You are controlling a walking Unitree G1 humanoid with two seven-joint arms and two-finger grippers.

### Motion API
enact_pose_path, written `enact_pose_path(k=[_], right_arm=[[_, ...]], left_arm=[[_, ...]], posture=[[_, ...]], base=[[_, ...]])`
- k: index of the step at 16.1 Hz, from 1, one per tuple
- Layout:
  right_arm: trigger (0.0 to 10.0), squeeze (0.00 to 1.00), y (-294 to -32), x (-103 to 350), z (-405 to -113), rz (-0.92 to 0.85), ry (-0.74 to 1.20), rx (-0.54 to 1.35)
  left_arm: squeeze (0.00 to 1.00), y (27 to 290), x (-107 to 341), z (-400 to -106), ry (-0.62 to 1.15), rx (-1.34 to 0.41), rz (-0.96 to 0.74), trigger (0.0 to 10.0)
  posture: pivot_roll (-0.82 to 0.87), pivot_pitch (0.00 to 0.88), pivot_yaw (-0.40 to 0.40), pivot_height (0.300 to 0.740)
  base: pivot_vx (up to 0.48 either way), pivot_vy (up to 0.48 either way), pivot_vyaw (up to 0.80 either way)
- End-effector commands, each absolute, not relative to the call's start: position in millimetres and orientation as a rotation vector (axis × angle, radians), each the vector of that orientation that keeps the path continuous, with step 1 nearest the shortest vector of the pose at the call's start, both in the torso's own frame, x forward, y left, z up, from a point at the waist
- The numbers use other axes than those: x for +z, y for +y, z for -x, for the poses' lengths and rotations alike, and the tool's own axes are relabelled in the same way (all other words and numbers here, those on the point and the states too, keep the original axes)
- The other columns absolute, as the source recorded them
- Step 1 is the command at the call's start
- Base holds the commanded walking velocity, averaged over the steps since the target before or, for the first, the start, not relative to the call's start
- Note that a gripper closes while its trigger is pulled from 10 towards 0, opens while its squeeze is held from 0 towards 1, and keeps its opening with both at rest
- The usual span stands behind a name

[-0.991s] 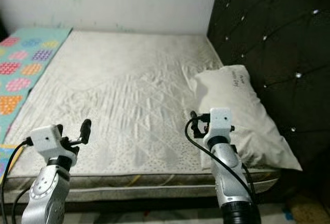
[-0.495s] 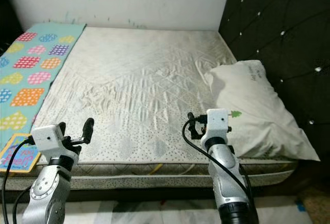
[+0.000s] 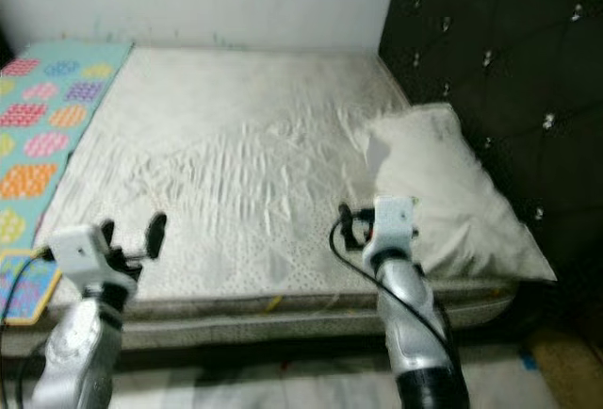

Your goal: Clean up the room

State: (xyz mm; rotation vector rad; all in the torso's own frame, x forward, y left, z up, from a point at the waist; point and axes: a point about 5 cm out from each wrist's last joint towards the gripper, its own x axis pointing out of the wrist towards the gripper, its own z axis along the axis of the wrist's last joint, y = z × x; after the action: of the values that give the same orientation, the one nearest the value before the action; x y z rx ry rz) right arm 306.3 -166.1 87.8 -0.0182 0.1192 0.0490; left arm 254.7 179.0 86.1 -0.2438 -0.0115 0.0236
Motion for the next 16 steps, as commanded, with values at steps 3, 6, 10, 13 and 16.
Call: enact_pose_path(k=[3, 6, 10, 13, 16], right_arm=[[10.0, 0.0, -162.8, 91.1, -308.0, 0.015, 0.108, 0.061], [10.0, 0.0, -163.0, 90.6, -307.9, 0.017, 0.109, 0.061], [10.0, 0.0, -160.1, 91.5, -307.8, 0.046, 0.094, 0.085], [10.0, 0.0, -160.1, 90.5, -308.1, 0.036, 0.103, 0.081], [10.0, 0.0, -159.4, 92.5, -308.4, 0.054, 0.087, 0.094]], left_arm=[[0.0, 181.1, 88.9, -255.4, -0.017, 0.019, 0.239, 10.0], [0.0, 181.5, 88.2, -255.4, -0.011, 0.025, 0.236, 10.0], [0.0, 186.4, 84.1, -257.2, 0.014, 0.098, 0.238, 10.0], [0.0, 184.6, 84.3, -257.7, 0.012, 0.08, 0.24, 10.0], [0.0, 184.9, 83.8, -258.1, 0.014, 0.089, 0.236, 10.0]], posture=[[-0.06, 0.014, -0.036, 0.74], [-0.06, 0.014, -0.036, 0.74], [-0.06, 0.012, -0.036, 0.74], [-0.06, 0.006, -0.037, 0.74], [-0.06, 0.007, -0.036, 0.74]], base=[[0.317, 0.0, 0.0], [0.301, 0.0, 0.0], [0.0, 0.0, 0.0], [0.0, 0.0, -0.21], [0.0, 0.203, -0.8]])
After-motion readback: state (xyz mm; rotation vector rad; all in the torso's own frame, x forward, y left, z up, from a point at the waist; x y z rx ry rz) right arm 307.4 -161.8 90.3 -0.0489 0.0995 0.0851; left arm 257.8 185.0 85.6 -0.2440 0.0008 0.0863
